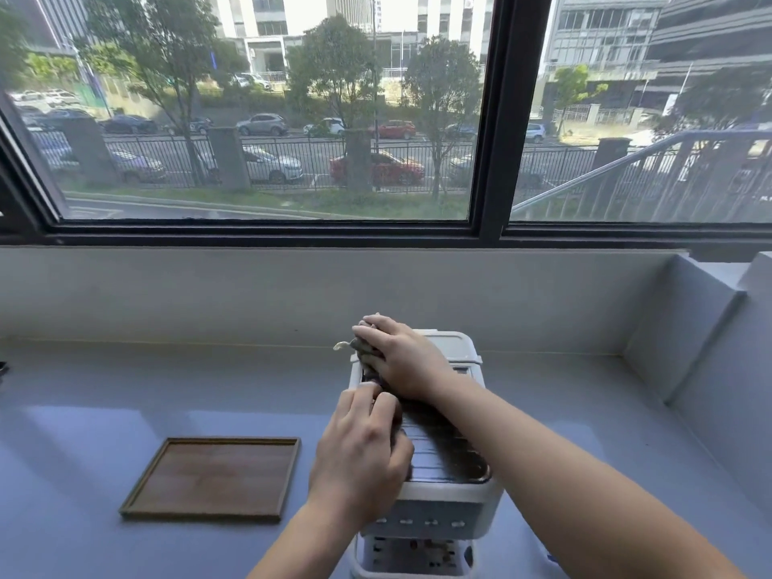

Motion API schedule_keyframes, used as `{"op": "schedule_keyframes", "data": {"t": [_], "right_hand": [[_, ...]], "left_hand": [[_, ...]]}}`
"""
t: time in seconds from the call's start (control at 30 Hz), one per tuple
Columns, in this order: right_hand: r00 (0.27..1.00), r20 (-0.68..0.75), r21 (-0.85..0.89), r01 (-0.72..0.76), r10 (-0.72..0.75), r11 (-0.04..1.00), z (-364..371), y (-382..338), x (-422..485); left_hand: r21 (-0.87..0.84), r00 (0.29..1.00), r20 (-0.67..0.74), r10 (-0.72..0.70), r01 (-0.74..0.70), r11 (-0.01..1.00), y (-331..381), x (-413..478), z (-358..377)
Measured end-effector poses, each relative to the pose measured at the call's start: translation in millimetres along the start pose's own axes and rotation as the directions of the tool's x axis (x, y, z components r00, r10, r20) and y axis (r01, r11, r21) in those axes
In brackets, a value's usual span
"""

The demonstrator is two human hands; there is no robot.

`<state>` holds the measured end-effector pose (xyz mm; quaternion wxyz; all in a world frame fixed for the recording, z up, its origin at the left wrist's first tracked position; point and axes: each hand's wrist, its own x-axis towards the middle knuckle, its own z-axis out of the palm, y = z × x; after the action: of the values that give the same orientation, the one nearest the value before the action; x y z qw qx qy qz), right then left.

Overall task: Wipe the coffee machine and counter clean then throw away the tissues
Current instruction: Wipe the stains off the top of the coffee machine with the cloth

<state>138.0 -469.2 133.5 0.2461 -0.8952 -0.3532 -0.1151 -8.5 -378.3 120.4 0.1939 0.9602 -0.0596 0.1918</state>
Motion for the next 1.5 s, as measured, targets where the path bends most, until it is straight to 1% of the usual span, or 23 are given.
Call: {"op": "schedule_keyframes", "data": {"t": [0.03, 0.13, 0.23, 0.27, 0.33, 0.43, 0.5, 0.6, 0.7, 0.77, 0.83, 0.9, 0.93, 0.97, 1.0, 1.07, 1.1, 1.2, 1.27, 1.33, 1.4, 1.43, 1.5], "right_hand": [[1.000, -0.011, -0.018, -0.027, 0.027, 0.999, -7, 9, -6], [0.981, -0.057, -0.103, -0.192, 0.187, 0.976, -33, 40, -31], [0.952, -0.132, -0.083, -0.290, 0.278, 0.954, -47, 48, -55], [0.949, -0.142, -0.074, -0.295, 0.283, 0.953, -49, 43, -61], [0.967, -0.128, -0.087, -0.234, 0.222, 0.968, -48, 27, -74], [0.998, -0.004, -0.076, -0.065, 0.065, 0.995, -40, 1, -97], [0.999, 0.054, -0.055, -0.007, 0.010, 0.998, -40, -1, -105], [0.997, 0.035, -0.096, -0.066, 0.069, 0.993, -47, 12, -89], [0.976, -0.017, -0.136, -0.216, 0.215, 0.967, -45, 18, -63], [0.980, -0.029, -0.128, -0.197, 0.195, 0.972, -37, 8, -60], [0.998, 0.034, -0.059, -0.057, 0.059, 0.997, -31, -3, -70], [0.990, 0.127, 0.000, 0.059, -0.059, 0.998, -36, -2, -80], [0.987, 0.147, 0.011, 0.062, -0.063, 0.998, -41, 3, -78], [0.989, 0.142, 0.005, 0.034, -0.035, 0.999, -45, 9, -73], [0.993, 0.119, -0.014, -0.010, 0.012, 1.000, -47, 14, -68], [0.991, 0.085, -0.063, -0.101, 0.106, 0.993, -45, 13, -61], [0.990, 0.078, -0.080, -0.115, 0.121, 0.990, -42, 9, -58], [0.992, 0.088, -0.087, -0.083, 0.091, 0.993, -35, -3, -58], [0.993, 0.105, -0.066, -0.048, 0.055, 0.997, -38, -11, -67], [0.994, 0.109, -0.035, 0.032, -0.028, 0.999, -41, -21, -86], [0.984, 0.141, -0.011, 0.115, -0.112, 0.993, -42, -26, -108], [0.980, 0.157, -0.013, 0.128, -0.124, 0.992, -44, -23, -114], [0.988, 0.152, -0.042, 0.047, -0.040, 0.998, -51, -13, -109]], "left_hand": [[-0.007, 1.000, 0.003, 0.004, -0.004, 1.000, 0, 1, 0], [-0.028, 1.000, 0.017, 0.004, -0.004, 1.000, 1, 2, 1], [-0.041, 1.000, 0.010, -0.010, 0.010, 0.999, 1, 2, 1], [-0.037, 1.000, 0.006, -0.010, 0.010, 0.999, 1, 2, 1], [-0.026, 1.000, 0.007, -0.012, 0.013, 1.000, 1, 2, 2], [-0.024, 1.000, -0.011, -0.010, 0.010, 1.000, 1, 2, 4], [-0.017, 1.000, -0.024, 0.008, -0.008, 1.000, 0, 2, 5], [-0.017, 1.000, -0.027, 0.016, -0.017, 1.000, -1, 2, 6], [-0.014, 0.999, -0.024, 0.026, -0.026, 1.000, -2, 2, 6], [-0.019, 0.999, -0.017, 0.030, -0.030, 0.999, -2, 2, 4], [-0.149, 0.999, -0.033, -0.013, 0.008, 0.989, 0, 2, 1], [-0.419, 0.984, -0.085, -0.159, 0.110, 0.901, -1, 7, -7], [-0.529, 0.965, -0.105, -0.239, 0.150, 0.835, -5, 13, -12], [-0.584, 0.950, -0.113, -0.290, 0.172, 0.793, -12, 21, -15], [-0.588, 0.946, -0.115, -0.303, 0.181, 0.789, -20, 30, -19], [-0.534, 0.965, -0.063, -0.256, 0.185, 0.825, -38, 53, -22], [-0.507, 0.977, 0.004, -0.215, 0.187, 0.842, -47, 65, -21], [-0.391, 0.973, 0.223, -0.061, 0.147, 0.908, -67, 95, -9], [-0.363, 0.952, 0.304, 0.022, 0.095, 0.927, -75, 105, 0], [-0.340, 0.942, 0.327, 0.070, 0.048, 0.939, -79, 107, 6], [-0.294, 0.949, 0.293, 0.112, -0.022, 0.956, -84, 105, 10], [-0.264, 0.953, 0.266, 0.145, -0.072, 0.962, -87, 104, 11], [-0.203, 0.944, 0.238, 0.229, -0.182, 0.962, -92, 100, 10]]}}
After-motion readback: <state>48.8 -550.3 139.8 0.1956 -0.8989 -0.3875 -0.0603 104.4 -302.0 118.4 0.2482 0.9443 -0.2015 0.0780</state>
